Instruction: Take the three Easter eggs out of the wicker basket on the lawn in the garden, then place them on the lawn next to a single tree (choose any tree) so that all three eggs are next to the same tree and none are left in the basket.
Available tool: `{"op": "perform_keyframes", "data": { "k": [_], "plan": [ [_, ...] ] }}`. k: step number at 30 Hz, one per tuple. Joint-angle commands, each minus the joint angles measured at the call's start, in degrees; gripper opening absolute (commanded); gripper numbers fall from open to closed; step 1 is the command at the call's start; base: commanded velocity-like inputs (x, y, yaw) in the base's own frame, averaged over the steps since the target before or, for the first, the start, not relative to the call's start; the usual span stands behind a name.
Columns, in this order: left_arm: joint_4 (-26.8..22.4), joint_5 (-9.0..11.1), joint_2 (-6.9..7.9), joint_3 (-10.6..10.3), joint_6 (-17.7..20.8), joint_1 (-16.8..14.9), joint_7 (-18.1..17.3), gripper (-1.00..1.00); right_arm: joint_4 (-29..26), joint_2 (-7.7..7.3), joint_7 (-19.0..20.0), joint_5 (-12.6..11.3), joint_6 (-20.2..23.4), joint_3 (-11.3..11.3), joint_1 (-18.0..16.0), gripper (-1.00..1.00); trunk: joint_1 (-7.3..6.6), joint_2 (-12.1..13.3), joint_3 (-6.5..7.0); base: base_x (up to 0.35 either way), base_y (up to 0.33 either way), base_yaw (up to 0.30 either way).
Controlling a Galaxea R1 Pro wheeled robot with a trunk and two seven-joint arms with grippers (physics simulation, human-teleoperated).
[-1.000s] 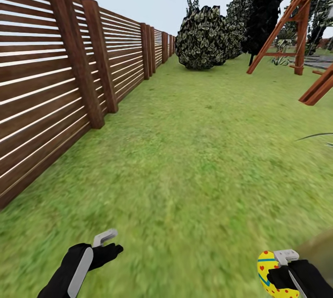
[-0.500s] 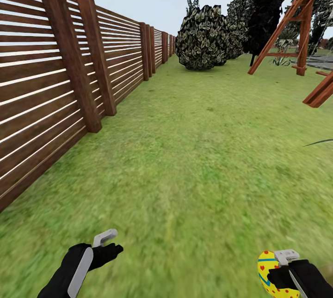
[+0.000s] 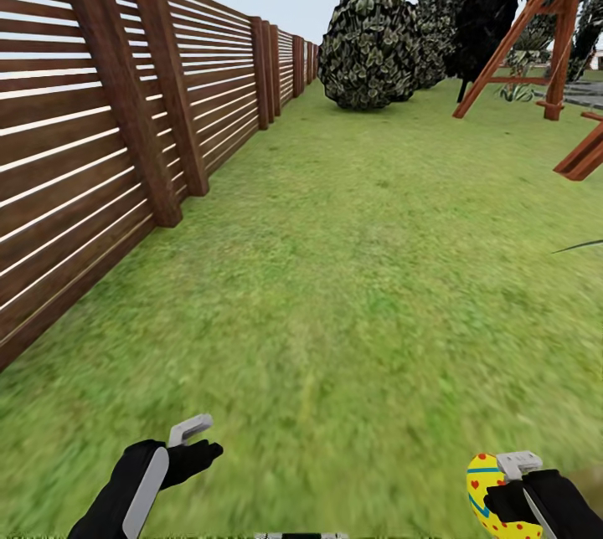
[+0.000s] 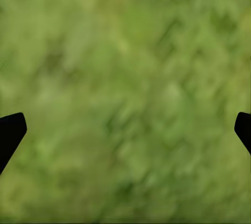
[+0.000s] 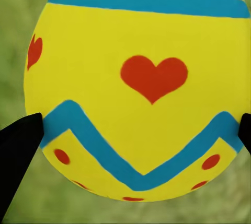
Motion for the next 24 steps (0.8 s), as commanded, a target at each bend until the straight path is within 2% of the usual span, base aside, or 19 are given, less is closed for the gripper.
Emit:
{"op": "perform_keyframes", "data": {
  "k": [1, 24],
  "plan": [
    [-0.1, 0.6, -0.03, 0.1, 0.3, 0.0, 0.5, 1.00, -0.1, 0.02, 0.5, 0.6, 0.2, -0.1, 0.0, -1.00, 0.01, 0.0, -0.28, 0.000, 0.000, 0.000],
    [-0.1, 0.6, -0.03, 0.1, 0.3, 0.0, 0.5, 1.00, -0.1, 0.10, 0.5, 0.5, 0.2, -0.1, 0.0, -1.00, 0.60, -0.3, -5.37, 0.000, 0.000, 0.000]
  ]
}}
